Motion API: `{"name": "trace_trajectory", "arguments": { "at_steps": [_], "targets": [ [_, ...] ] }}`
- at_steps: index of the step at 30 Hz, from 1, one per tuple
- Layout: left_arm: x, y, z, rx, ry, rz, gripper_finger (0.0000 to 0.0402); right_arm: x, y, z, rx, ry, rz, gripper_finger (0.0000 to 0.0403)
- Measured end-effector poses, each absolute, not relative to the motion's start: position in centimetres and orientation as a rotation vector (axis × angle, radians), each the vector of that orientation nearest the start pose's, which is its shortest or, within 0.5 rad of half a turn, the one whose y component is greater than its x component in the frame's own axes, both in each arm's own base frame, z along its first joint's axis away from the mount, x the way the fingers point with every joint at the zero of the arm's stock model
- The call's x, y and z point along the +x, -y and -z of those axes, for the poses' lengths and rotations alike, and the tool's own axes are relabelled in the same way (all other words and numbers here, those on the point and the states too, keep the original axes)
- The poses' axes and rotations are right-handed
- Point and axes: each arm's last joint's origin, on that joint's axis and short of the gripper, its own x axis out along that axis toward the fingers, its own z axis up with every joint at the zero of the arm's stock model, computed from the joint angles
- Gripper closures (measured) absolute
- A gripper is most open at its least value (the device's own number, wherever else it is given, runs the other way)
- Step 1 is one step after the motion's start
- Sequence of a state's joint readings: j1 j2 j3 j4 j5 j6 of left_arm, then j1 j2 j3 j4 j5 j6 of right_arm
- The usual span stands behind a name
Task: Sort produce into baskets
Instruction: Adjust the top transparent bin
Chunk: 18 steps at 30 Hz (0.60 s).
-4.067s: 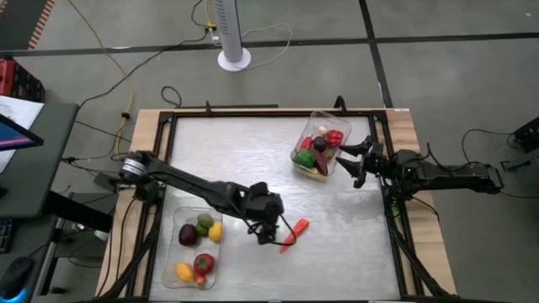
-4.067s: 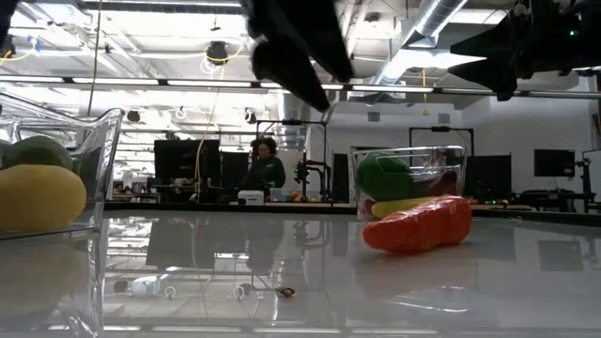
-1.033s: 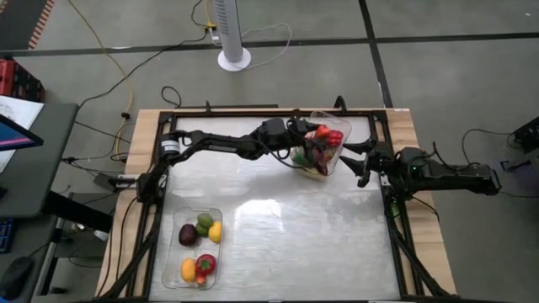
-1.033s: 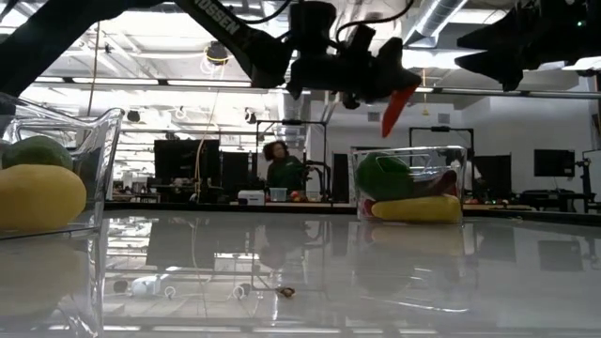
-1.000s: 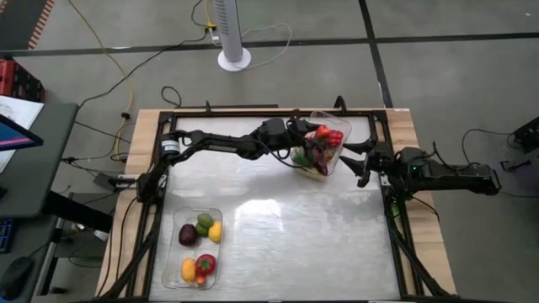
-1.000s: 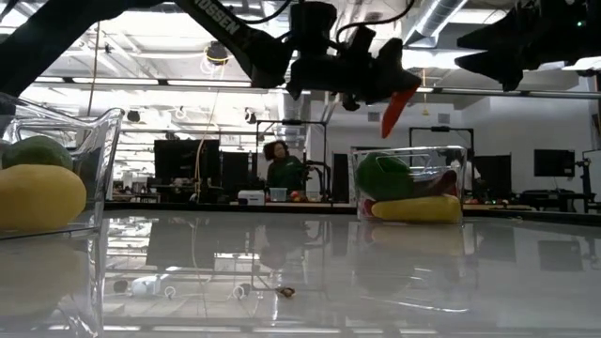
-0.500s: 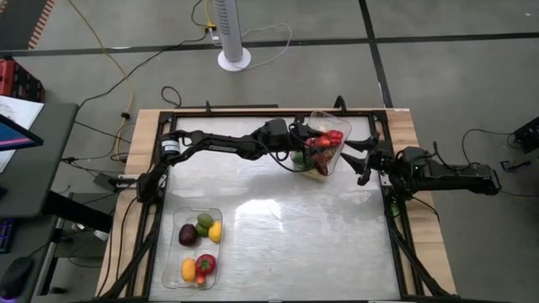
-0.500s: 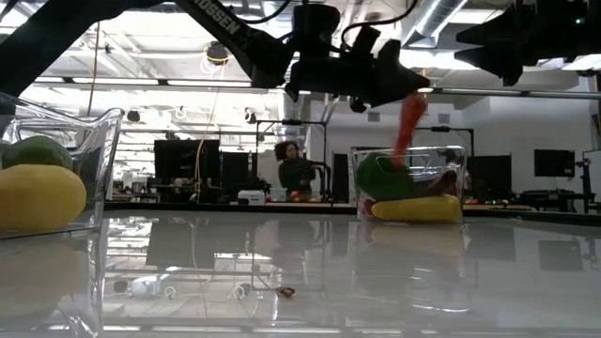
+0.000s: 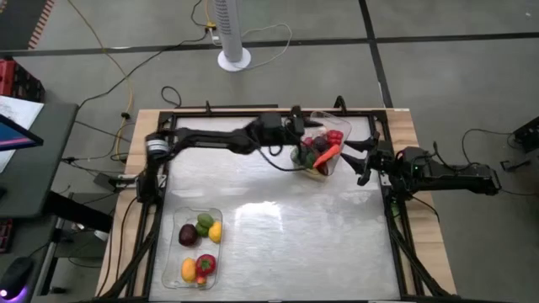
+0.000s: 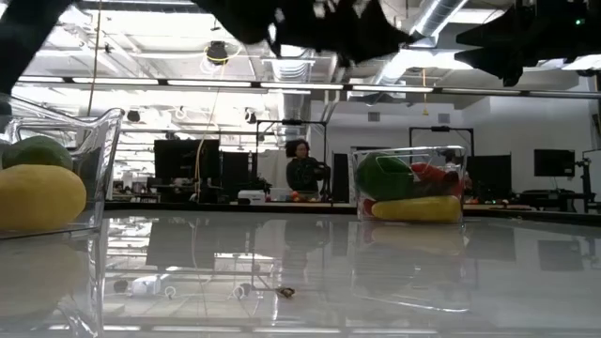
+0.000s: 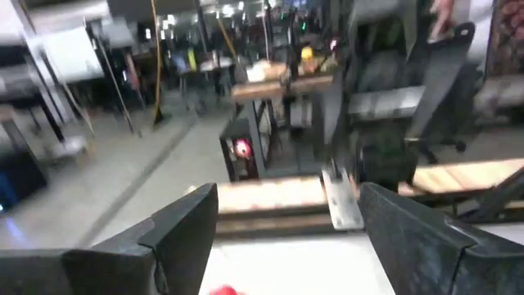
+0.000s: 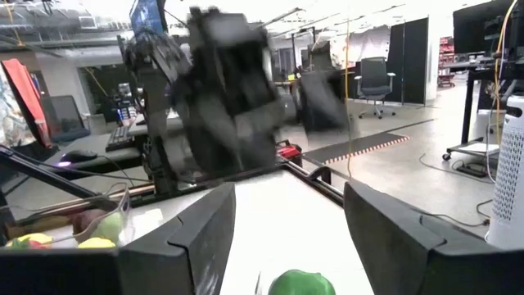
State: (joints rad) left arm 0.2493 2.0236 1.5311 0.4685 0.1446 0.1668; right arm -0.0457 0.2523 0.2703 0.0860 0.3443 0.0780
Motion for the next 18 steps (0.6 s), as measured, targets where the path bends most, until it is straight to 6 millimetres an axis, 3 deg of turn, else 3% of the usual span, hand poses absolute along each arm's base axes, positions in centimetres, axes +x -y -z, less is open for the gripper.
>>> {"name": "trace_trajectory", "arguments": {
  "at_steps": [3, 6, 12, 18],
  "targets": [
    [44.3, -10.7, -31.3, 0.234, -0.035, -0.099, 0.0125, 10.1, 1.4, -24.3, 0.091, 0.115, 0.385, 0.0147],
    [42.2, -9.9, -32.6, 0.255, -0.062, -0.094, 0.014, 9.6, 1.4, -24.4, 0.086, 0.125, 0.382, 0.0147],
    [37.2, -7.3, -32.1, 0.263, -0.088, -0.191, 0.0169, 7.1, 1.3, -24.4, 0.104, 0.198, 0.377, 0.0147],
    [31.4, -4.4, -30.8, 0.228, -0.048, -0.252, 0.0181, 7.8, 1.3, -23.9, 0.108, 0.201, 0.369, 0.0147]
  ]
}}
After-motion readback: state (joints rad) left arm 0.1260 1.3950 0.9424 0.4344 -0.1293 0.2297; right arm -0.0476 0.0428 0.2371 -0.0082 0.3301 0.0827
